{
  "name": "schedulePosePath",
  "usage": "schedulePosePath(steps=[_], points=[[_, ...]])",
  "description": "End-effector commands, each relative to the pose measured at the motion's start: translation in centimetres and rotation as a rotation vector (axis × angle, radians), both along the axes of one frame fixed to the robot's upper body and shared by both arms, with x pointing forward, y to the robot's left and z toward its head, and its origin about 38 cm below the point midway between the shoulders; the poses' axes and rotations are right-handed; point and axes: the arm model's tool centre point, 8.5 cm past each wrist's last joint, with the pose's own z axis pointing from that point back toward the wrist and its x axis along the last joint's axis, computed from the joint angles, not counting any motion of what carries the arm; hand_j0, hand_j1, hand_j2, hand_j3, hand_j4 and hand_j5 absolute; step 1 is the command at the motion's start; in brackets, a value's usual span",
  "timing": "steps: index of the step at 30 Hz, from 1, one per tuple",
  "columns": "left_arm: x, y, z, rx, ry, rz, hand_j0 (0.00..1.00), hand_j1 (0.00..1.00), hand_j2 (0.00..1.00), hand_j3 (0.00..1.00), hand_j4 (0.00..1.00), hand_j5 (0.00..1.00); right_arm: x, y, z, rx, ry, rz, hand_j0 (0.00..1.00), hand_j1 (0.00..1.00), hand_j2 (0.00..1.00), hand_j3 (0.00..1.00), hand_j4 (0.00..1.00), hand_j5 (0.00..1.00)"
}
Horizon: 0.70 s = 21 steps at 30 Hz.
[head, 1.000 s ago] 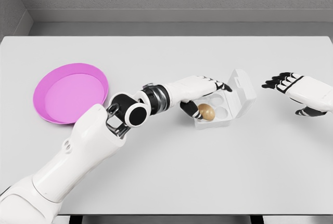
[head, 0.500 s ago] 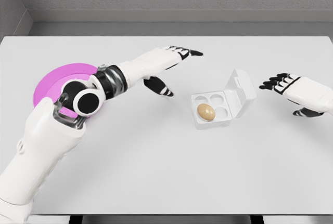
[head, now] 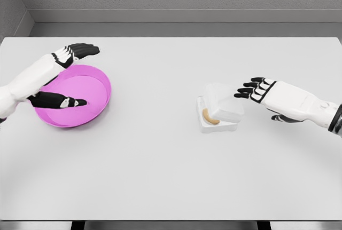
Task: Pack egg into the box and close the box lid
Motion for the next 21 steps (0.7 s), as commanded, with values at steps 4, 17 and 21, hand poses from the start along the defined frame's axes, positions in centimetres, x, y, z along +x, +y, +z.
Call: schedulePosePath(steps=[4,17,21], points=[[0.5,2.7,-0.5,-0.039,0.006,0.081,1.0,1.0,1.0,1.0,1.0,1.0,-0.3,4.6,-0.4,0.028,-0.046,0.091,1.0,1.0,1.0,1.0,1.0,1.0],[0.4,2.5,-1.0,-0.036,0.018,0.077,1.0,1.0,1.0,1.0,1.0,1.0,1.9,-5.4,4.0,-0.045,-0.112,-0.149,1.0,1.0,1.0,1.0,1.0,1.0],[0.5,1.7,-1.5,-0.031,0.035,0.053,1.0,1.0,1.0,1.0,1.0,1.0,2.0,-7.3,4.3,-0.061,-0.109,-0.194,1.0,1.0,1.0,1.0,1.0,1.0]])
